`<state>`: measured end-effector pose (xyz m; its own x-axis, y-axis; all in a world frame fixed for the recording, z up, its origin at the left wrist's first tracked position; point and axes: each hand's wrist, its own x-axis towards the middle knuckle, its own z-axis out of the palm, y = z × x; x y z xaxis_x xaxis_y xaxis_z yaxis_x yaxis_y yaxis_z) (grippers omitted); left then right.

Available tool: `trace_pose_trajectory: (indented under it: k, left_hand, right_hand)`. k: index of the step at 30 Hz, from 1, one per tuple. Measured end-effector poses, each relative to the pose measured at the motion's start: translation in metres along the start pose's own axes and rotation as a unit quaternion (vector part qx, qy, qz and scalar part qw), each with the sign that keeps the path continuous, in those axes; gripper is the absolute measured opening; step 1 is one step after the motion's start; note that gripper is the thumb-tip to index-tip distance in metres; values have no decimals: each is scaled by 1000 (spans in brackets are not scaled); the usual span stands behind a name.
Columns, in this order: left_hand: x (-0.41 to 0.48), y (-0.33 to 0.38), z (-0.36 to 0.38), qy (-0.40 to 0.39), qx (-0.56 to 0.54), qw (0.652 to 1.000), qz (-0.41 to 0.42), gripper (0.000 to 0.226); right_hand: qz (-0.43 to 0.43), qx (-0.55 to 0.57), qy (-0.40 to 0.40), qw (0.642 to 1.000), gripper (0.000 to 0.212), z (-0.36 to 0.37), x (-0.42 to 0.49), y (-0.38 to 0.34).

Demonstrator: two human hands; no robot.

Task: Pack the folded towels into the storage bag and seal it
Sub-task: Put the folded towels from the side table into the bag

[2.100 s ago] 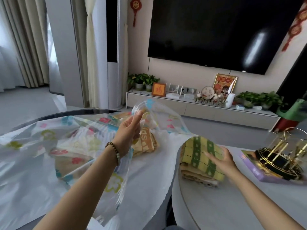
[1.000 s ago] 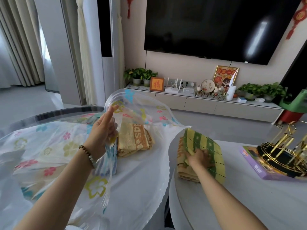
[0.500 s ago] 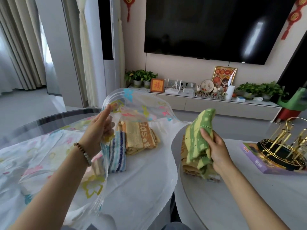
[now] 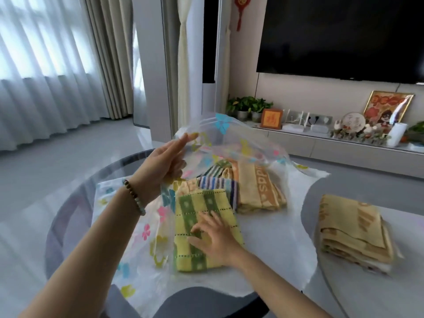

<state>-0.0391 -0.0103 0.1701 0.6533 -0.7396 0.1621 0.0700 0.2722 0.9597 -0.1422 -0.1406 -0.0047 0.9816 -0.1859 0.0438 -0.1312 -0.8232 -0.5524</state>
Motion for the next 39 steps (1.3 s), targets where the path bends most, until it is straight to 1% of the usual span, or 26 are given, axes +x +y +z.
trace_pose_trajectory:
  k: [1,3,5,7,8,10,14,17,20,24,26,29,33,35,37,39]
  left_hand:
    - [-2,0,-3,-7,-3,1000,0,32]
    - [-3,-2,-7,-17,-18,1000,-5,34]
    - [-3,-5,-8,-20,-33,999,-13,36]
    - [-1,-10,-6,-21,-44,999,-24,42]
    - [0,-12,-4,-22,-50,998,-29,46]
    - [1,-17,-3,-28,-65,997,-36,47]
    - [-2,-22,2,-35,-57,996,-54,29]
    - [-4,-27,6,-35,-53,996,-59,31]
    - [-2,-32,4,-16,-71,995,-64,34]
    - [3,-39,7,17,-74,995,-60,32]
    - [6,-44,15,20,-62,996,-56,28]
    - [11,-50,28,23,-40,998,-48,27]
    - [18,-60,41,27,-53,997,-50,26]
    - [22,-64,45,37,-52,997,-50,29]
    - [26,-67,45,52,-50,996,-49,37]
    - [30,-70,45,67,-51,995,-47,39]
  right_hand:
    - [-15,-23,-10,1000,50,6,1,4]
    - [-79,-77,-20,994,58,13,0,13]
    - [-140,-157,-66,975,65,20,0,21]
    - [-156,-214,-107,958,65,27,5,29]
    - [-148,-222,-113,957,63,30,11,33]
    - [-125,-218,-113,961,58,33,27,40]
    - [-104,-213,-93,967,58,29,61,50]
    - [-69,-208,-93,971,64,23,80,50]
    - [-57,-202,-99,973,74,21,85,38]
    - [-82,-139,-86,983,68,12,58,29]
    - [-96,-104,-53,988,61,-4,34,27]
    - [-121,-66,24,990,52,-45,-10,34]
    - [-84,32,127,988,32,-108,-73,54]
    - [-71,81,217,970,18,-135,-98,68]
    - [-54,115,309,943,12,-158,-116,89]
    - [2,148,381,913,5,-174,-128,117]
